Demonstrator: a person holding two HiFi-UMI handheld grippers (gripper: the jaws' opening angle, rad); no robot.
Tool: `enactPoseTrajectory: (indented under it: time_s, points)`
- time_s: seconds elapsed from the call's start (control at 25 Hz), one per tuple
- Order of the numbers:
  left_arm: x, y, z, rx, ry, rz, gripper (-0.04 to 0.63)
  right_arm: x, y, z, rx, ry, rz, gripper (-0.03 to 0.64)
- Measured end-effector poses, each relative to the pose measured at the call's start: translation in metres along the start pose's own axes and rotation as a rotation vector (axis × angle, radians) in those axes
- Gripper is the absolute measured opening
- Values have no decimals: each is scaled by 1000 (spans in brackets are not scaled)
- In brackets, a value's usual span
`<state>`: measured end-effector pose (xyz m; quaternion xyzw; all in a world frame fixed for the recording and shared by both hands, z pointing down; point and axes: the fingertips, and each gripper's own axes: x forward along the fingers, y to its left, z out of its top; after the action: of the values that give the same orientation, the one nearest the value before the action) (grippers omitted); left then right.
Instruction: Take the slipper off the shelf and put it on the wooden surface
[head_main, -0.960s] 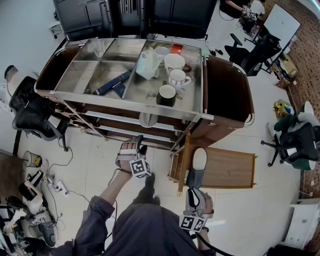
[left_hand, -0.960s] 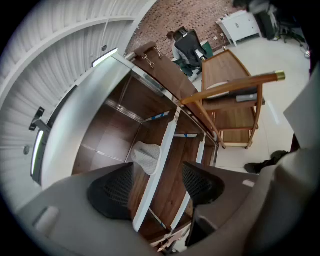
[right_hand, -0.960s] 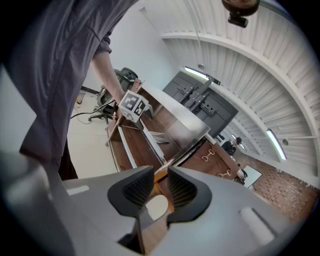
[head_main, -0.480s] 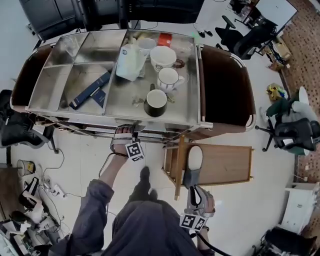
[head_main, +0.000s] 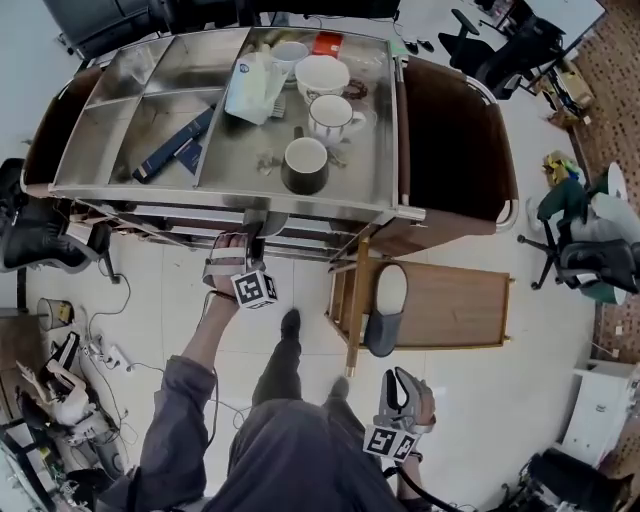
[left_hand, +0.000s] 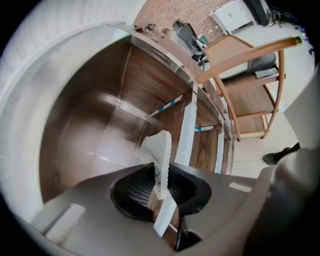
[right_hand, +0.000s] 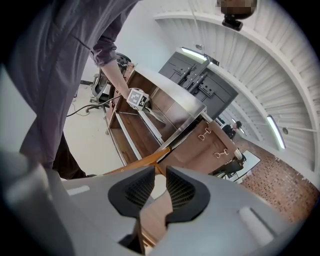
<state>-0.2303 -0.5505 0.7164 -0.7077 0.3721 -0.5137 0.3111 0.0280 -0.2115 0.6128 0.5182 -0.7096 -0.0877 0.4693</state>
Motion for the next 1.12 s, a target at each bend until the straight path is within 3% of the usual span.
enactPoseTrajectory:
  time_s: [0.2, 0.32, 0.48, 0.68, 0.8, 0.96, 1.12]
  points:
    - [-96, -9, 11, -47, 48, 124, 71, -47, -5, -45, -28, -87, -27, 55]
    - [-184, -44, 33, -91, 81, 165, 71, -93, 0, -84, -63, -161, -46, 52]
    - [-310, -121, 93, -129, 79, 194, 71, -173, 10, -158, -116, -214, -45, 51]
    - [-420, -213, 209, -155, -18, 145, 72, -268, 8, -238, -107, -210, -57, 35]
    - [-446, -248, 277, -146, -97, 97, 72, -309, 17, -264, -72, -200, -61, 31]
    - [-431, -290, 349, -82, -171, 28, 72, -340, 25, -285, -36, -175, -84, 28]
    - [-378, -335, 382, -5, -130, -83, 72, -361, 17, -317, 0, -104, -140, 24]
